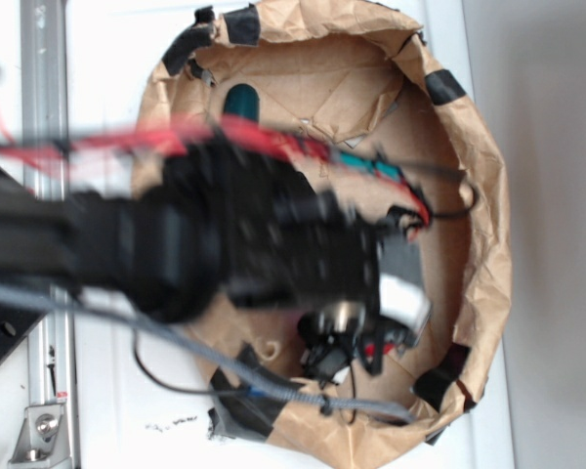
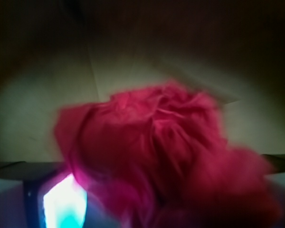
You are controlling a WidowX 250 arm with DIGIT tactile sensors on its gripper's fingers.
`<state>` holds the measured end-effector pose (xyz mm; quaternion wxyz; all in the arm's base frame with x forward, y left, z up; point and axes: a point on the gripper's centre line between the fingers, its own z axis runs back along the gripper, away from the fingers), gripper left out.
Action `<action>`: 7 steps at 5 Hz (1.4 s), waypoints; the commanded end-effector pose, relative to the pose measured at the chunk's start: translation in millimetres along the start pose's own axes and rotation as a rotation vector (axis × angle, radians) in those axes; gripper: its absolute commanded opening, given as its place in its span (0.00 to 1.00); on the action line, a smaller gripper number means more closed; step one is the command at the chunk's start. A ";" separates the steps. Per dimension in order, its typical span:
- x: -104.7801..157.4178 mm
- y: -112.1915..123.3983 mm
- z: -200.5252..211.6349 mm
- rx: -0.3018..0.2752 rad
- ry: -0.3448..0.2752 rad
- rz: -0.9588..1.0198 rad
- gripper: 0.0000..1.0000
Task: Grab the red paper.
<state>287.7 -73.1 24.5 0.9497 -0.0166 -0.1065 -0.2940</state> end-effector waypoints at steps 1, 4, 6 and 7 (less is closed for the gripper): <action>15.1 2.3 10.0 0.086 -0.025 0.005 0.00; -35.0 49.3 173.6 0.181 0.133 0.368 0.00; -53.1 31.0 198.3 0.211 0.213 0.781 0.00; -54.1 29.8 190.9 0.229 0.221 0.781 0.00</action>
